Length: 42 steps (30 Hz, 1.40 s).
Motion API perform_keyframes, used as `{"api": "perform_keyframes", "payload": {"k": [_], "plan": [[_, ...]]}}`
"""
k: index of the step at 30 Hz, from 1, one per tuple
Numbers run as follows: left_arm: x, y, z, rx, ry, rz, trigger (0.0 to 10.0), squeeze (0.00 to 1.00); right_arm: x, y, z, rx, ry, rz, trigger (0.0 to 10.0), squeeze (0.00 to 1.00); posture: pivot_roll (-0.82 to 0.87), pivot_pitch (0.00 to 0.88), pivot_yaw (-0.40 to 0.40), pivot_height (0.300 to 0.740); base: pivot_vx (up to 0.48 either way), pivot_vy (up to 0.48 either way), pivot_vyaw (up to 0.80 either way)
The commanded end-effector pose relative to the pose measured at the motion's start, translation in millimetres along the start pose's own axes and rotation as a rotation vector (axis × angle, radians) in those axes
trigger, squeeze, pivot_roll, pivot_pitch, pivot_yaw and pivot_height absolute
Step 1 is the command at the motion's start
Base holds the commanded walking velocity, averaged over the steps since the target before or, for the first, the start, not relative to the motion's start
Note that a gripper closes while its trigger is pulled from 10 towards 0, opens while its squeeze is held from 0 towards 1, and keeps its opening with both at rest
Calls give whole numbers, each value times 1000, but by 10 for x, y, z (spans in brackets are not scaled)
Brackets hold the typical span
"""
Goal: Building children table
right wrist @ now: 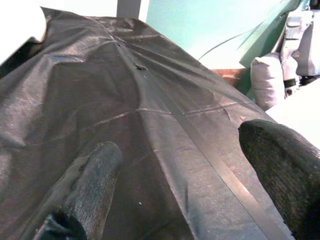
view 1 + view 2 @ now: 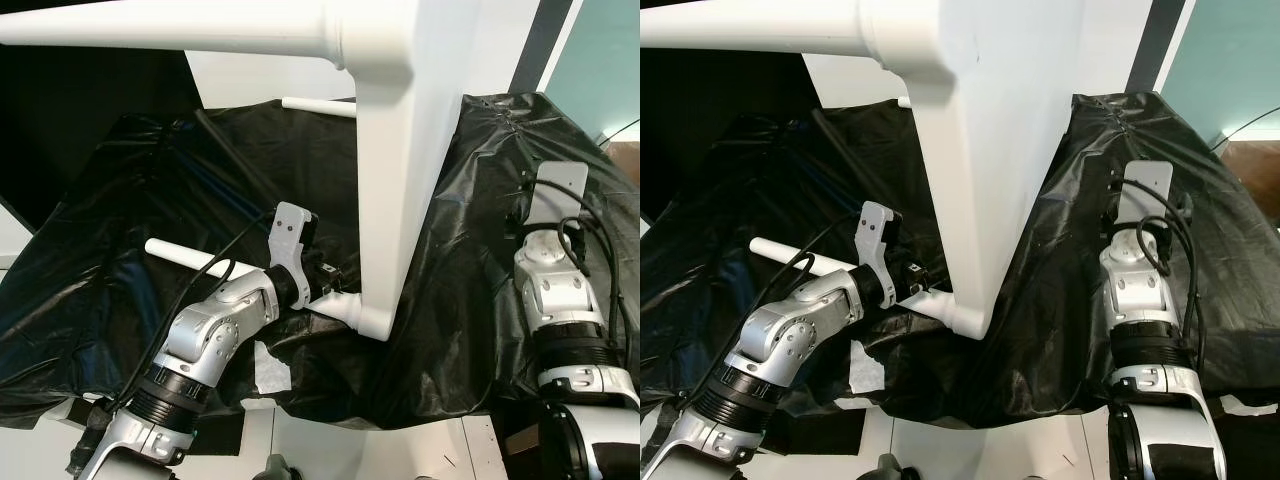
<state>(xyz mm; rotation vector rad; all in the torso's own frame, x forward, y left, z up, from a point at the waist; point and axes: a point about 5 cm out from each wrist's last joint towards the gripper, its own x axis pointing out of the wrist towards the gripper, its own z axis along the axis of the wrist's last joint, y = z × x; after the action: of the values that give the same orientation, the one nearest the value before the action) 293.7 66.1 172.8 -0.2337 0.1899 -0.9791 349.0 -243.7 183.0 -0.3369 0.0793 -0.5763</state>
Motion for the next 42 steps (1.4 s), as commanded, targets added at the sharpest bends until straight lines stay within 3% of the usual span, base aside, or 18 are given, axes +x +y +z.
{"api": "perform_keyframes", "payload": {"k": [1,23,30,42], "plan": [[-33,-264,0,-5,6,-414,10000,0,-10,7,-4,11,11,-4,10000,0,-77,50,69,740,0,0,0],[72,-442,172,-64,-58,-519,10000,0,-23,10,16,8,9,2,10000,0,-88,52,72,740,0,0,0],[144,-442,268,-57,-159,-457,10000,0,-31,19,-3,7,15,5,10000,0,-81,47,72,740,0,0,0],[186,-478,311,-71,-190,-452,10000,0,-29,41,-7,9,21,15,10000,0,-76,49,71,740,0,0,0]]}}
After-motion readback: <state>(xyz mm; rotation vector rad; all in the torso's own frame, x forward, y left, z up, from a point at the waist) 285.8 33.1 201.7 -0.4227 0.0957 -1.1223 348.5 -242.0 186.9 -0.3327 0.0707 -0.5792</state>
